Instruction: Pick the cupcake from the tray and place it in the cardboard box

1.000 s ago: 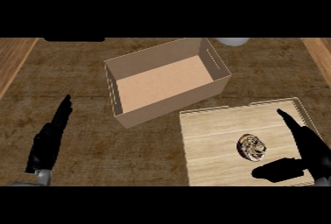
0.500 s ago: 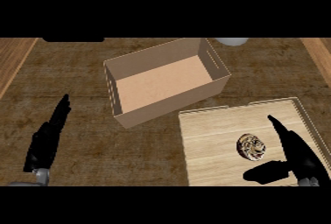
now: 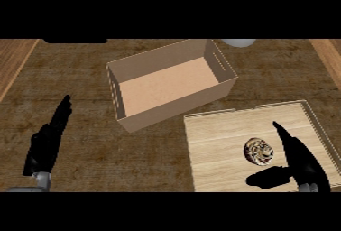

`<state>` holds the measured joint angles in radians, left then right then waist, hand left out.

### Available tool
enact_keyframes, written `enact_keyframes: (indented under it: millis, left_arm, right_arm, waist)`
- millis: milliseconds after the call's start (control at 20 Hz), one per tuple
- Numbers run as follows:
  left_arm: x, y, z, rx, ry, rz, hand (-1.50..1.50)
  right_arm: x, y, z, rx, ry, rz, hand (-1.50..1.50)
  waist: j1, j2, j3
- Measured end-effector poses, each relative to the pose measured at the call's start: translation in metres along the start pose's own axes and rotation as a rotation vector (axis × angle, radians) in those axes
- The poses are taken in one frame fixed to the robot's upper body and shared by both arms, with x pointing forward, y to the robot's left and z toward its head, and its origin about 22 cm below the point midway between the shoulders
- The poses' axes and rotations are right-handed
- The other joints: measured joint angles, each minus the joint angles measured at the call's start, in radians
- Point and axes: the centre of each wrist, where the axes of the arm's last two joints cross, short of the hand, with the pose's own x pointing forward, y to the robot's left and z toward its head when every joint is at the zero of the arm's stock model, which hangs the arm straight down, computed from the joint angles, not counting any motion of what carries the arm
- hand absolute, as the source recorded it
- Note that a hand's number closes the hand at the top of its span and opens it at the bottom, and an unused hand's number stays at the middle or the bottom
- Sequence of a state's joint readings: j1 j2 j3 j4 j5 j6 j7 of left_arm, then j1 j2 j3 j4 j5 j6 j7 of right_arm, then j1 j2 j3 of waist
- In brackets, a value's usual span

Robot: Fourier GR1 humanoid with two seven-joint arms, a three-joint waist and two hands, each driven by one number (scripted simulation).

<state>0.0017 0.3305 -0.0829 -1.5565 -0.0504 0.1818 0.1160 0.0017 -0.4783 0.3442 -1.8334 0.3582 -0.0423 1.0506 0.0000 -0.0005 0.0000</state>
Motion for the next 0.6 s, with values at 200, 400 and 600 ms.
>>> enact_keyframes:
  millis: [200, 400, 600]
  left_arm:
    - [0.000, 0.003, -0.002, -0.004, -0.005, 0.001, 0.00]
    - [-0.006, 0.001, -0.004, -0.003, 0.000, -0.001, 0.00]
    - [-0.006, -0.005, 0.002, -0.003, -0.003, -0.003, 0.00]
  right_arm:
    - [0.001, 0.007, -0.009, -0.007, 0.009, -0.012, -1.50]
    - [0.002, 0.012, -0.011, -0.008, 0.016, -0.013, -1.50]
    - [-0.001, 0.009, -0.019, -0.003, 0.038, -0.009, -1.50]
  waist:
    - [0.001, 0.000, 0.000]
    - [0.000, 0.000, 0.000]
    - [0.001, 0.000, 0.000]
